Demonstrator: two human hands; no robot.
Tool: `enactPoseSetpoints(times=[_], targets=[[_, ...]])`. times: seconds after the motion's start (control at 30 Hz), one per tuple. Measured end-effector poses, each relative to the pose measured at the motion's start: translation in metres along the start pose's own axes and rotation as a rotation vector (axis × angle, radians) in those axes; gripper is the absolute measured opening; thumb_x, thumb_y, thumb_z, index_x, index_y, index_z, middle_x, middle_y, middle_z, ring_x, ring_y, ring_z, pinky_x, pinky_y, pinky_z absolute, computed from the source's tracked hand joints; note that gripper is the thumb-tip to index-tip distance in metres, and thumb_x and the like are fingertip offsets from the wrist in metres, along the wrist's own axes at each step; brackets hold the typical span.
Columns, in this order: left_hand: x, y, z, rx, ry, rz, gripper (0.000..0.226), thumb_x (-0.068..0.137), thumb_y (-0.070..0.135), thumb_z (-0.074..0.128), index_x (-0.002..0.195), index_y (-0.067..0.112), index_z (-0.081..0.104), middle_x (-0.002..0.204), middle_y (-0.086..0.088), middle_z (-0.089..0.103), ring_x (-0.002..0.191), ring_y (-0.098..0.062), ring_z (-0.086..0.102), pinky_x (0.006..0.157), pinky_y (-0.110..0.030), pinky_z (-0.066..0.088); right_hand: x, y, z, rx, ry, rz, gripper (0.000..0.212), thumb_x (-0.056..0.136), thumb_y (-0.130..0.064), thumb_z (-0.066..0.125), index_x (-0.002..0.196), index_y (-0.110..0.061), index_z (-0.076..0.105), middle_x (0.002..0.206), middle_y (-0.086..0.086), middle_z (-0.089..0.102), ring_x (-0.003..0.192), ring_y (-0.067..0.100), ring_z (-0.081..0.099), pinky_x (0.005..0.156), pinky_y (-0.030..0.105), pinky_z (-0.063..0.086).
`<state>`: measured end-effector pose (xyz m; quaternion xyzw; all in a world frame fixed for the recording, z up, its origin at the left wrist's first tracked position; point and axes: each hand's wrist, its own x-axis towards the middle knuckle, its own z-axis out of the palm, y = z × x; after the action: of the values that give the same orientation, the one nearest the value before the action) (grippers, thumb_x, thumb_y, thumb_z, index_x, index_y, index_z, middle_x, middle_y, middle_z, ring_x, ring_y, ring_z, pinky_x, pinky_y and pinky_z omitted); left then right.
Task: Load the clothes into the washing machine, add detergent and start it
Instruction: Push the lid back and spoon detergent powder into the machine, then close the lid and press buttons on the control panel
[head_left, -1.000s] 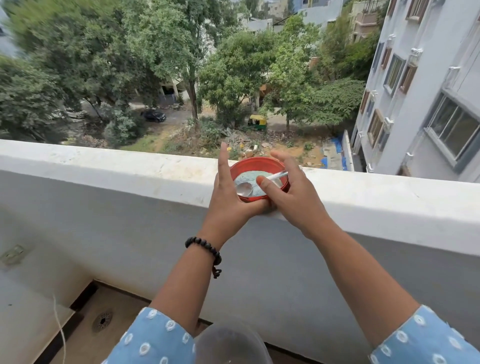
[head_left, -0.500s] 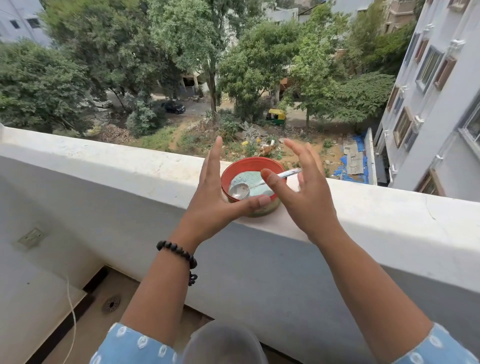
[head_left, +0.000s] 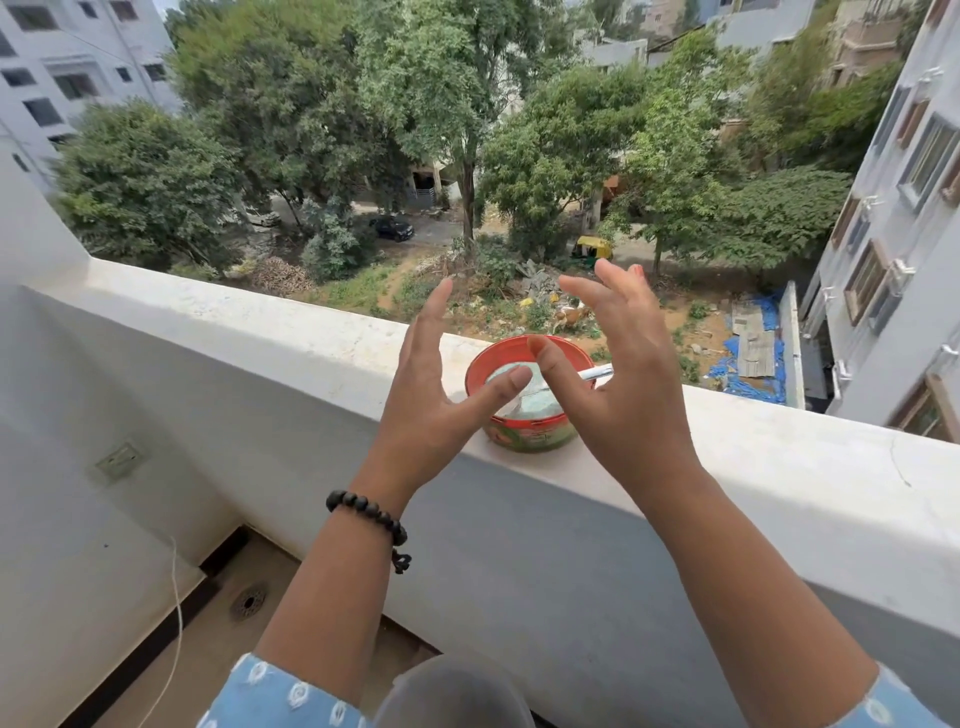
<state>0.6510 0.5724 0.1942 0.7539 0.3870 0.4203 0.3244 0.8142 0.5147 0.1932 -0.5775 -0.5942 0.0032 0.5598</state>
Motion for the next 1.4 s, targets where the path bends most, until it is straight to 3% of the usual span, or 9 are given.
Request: enactPoseSetpoints(times=[0.37, 0.57, 0.67, 0.77, 0.93, 1.03, 1.1, 1.23, 1.4], targets=[[-0.019, -0.002, -0.015, 0.071, 0.213, 0.065, 0.075, 0.083, 0.054, 0.066, 0.148, 0.036, 0.034, 0.147, 0.035, 0.034, 0.141, 0.002, 0.034, 0.115, -0.038, 0.035, 0.002, -0.025, 0.018, 0.114, -0.053, -0.168, 0.037, 0.091, -0.026, 0.063, 0.125, -0.012, 0.061, 0.139, 0.009, 0.053, 0.14, 0.028, 0.038, 0.114, 0.045, 0.033], [-0.053, -0.017, -0.041, 0.121, 0.308, -0.074, 0.08, 0.081, 0.057, 0.065, 0.15, 0.036, 0.031, 0.154, 0.022, 0.033, 0.142, 0.002, 0.032, 0.114, -0.032, 0.033, -0.008, -0.038, 0.05, 0.223, -0.159, -0.197, 0.036, 0.091, -0.022, 0.065, 0.124, -0.008, 0.062, 0.131, 0.012, 0.057, 0.131, 0.024, 0.047, 0.109, 0.036, 0.037], [-0.082, -0.026, -0.057, 0.155, 0.366, -0.189, 0.081, 0.079, 0.059, 0.065, 0.149, 0.041, 0.03, 0.153, 0.024, 0.032, 0.142, 0.004, 0.03, 0.116, -0.033, 0.03, -0.021, -0.047, 0.075, 0.299, -0.234, -0.206, 0.037, 0.091, -0.021, 0.065, 0.124, -0.007, 0.062, 0.129, 0.013, 0.057, 0.128, 0.026, 0.05, 0.106, 0.04, 0.04], [-0.118, -0.033, -0.078, 0.221, 0.443, -0.282, 0.08, 0.079, 0.06, 0.065, 0.149, 0.041, 0.03, 0.153, 0.025, 0.033, 0.142, 0.004, 0.03, 0.117, -0.033, 0.03, -0.042, -0.063, 0.102, 0.372, -0.34, -0.192, 0.039, 0.091, -0.024, 0.064, 0.127, -0.008, 0.06, 0.134, 0.013, 0.055, 0.135, 0.028, 0.044, 0.112, 0.04, 0.036], [-0.176, -0.033, -0.113, 0.545, 0.509, -0.387, 0.083, 0.088, 0.054, 0.061, 0.156, 0.03, 0.021, 0.164, 0.003, 0.018, 0.15, -0.005, 0.012, 0.111, -0.005, 0.014, -0.087, -0.101, 0.14, 0.316, -0.582, -0.273, 0.055, 0.095, -0.039, 0.058, 0.142, -0.014, 0.048, 0.155, 0.011, 0.036, 0.15, 0.03, 0.017, 0.12, 0.039, 0.02], [-0.209, -0.033, -0.132, 0.733, 0.481, -0.455, 0.091, 0.085, 0.063, 0.052, 0.158, 0.029, 0.009, 0.167, -0.002, 0.0, 0.153, -0.016, -0.006, 0.123, -0.034, 0.008, -0.111, -0.122, 0.155, 0.176, -0.606, -0.375, 0.06, 0.097, -0.042, 0.053, 0.148, -0.015, 0.04, 0.16, 0.015, 0.025, 0.151, 0.035, 0.008, 0.121, 0.053, 0.016], [-0.232, -0.034, -0.144, 0.909, 0.455, -0.517, 0.092, 0.088, 0.066, 0.047, 0.158, 0.03, 0.0, 0.166, -0.005, -0.012, 0.152, -0.021, -0.016, 0.121, -0.047, -0.003, -0.126, -0.135, 0.161, 0.018, -0.622, -0.437, 0.064, 0.098, -0.045, 0.049, 0.154, -0.019, 0.029, 0.163, 0.016, 0.012, 0.151, 0.037, -0.002, 0.12, 0.057, 0.007], [-0.281, -0.027, -0.167, 1.029, 0.433, -0.598, 0.093, 0.09, 0.069, 0.042, 0.157, 0.03, -0.009, 0.164, -0.008, -0.022, 0.15, -0.025, -0.024, 0.121, -0.053, -0.006, -0.162, -0.169, 0.165, -0.107, -0.683, -0.472, 0.073, 0.097, -0.05, 0.047, 0.157, -0.025, 0.013, 0.164, 0.014, -0.004, 0.15, 0.036, -0.014, 0.119, 0.06, -0.001], [-0.362, -0.003, -0.204, 1.041, 0.469, -0.64, 0.094, 0.088, 0.071, 0.039, 0.157, 0.03, -0.01, 0.163, -0.006, -0.024, 0.149, -0.023, -0.026, 0.119, -0.047, -0.011, -0.222, -0.232, 0.163, -0.049, -0.72, -0.499, 0.075, 0.095, -0.053, 0.05, 0.157, -0.026, 0.016, 0.165, 0.013, -0.001, 0.15, 0.035, -0.01, 0.119, 0.058, 0.003]])
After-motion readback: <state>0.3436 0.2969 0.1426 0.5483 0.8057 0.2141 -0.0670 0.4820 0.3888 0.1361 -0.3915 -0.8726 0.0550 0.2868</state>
